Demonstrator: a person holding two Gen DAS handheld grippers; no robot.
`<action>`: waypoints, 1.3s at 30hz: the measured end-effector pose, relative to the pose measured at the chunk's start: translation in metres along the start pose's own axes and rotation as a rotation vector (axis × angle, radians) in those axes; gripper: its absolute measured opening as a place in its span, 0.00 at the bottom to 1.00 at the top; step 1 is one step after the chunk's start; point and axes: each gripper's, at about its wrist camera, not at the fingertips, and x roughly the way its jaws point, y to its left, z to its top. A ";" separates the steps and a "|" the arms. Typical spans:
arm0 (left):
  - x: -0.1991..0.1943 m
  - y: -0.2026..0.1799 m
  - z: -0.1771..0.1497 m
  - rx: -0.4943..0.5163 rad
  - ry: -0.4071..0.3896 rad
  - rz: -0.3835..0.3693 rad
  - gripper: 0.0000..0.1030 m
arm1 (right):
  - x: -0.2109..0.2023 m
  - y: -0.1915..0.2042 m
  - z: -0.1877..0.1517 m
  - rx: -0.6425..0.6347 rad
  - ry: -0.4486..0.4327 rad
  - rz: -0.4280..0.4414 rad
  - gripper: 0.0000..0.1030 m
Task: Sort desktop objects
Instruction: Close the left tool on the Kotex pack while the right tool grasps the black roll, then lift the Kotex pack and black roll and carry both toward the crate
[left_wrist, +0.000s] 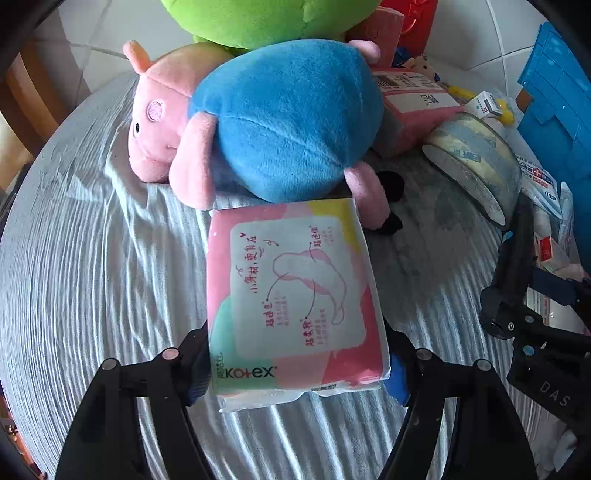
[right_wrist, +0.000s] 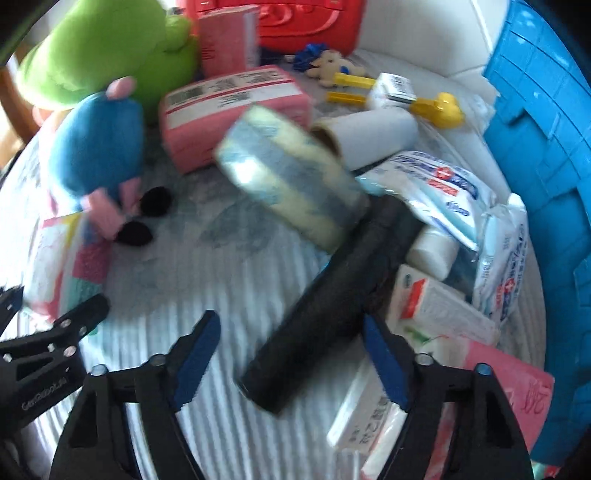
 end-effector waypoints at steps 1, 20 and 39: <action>-0.001 0.001 -0.002 0.007 0.000 -0.002 0.71 | 0.000 0.001 -0.002 0.011 0.009 0.024 0.66; -0.010 -0.002 -0.011 0.104 -0.033 -0.034 0.70 | 0.013 -0.016 -0.002 0.310 -0.005 0.082 1.00; -0.017 0.005 -0.022 0.160 -0.049 -0.059 0.71 | -0.026 -0.013 -0.046 0.225 0.019 0.142 0.47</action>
